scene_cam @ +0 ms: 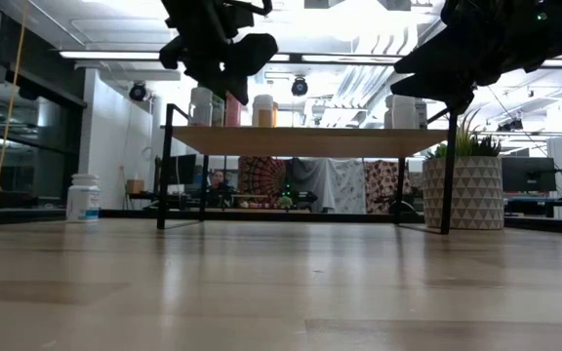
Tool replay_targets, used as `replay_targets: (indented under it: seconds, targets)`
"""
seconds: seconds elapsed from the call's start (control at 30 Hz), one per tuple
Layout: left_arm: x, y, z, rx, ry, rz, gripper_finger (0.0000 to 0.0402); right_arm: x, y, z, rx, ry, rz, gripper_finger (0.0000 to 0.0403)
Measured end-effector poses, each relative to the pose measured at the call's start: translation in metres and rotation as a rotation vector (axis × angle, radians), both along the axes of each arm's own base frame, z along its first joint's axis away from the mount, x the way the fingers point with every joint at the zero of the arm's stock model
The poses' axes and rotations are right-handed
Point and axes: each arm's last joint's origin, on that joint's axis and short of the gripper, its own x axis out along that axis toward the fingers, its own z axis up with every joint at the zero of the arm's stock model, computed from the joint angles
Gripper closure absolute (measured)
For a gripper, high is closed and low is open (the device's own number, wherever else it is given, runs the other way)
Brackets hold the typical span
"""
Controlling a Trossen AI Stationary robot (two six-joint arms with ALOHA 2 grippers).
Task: Pick and place medicine bottles onto shelf by color
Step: Put the pink pill bottle on the shelf, then put the white medicine bottle on the shelf
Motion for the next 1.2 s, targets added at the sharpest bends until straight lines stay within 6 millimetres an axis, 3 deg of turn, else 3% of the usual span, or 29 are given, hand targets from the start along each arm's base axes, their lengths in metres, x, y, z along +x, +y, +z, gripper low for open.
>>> replay_targets:
  seconds: [0.43, 0.9, 1.2]
  targets:
    - [0.000, -0.001, 0.004, -0.023, -0.032, -0.020, 0.0165, 0.000, 0.000, 0.000, 0.000, -0.001, -0.001, 0.0224]
    - [-0.003, -0.005, 0.022, 0.017, -0.081, -0.074, 0.0162, 0.000, 0.000, 0.000, 0.000, -0.001, -0.002, 0.0224]
    - [-0.022, -0.007, 0.050, 0.047, -0.114, -0.109, 0.0162, 0.000, 0.000, 0.000, 0.000, -0.001, -0.002, 0.0224]
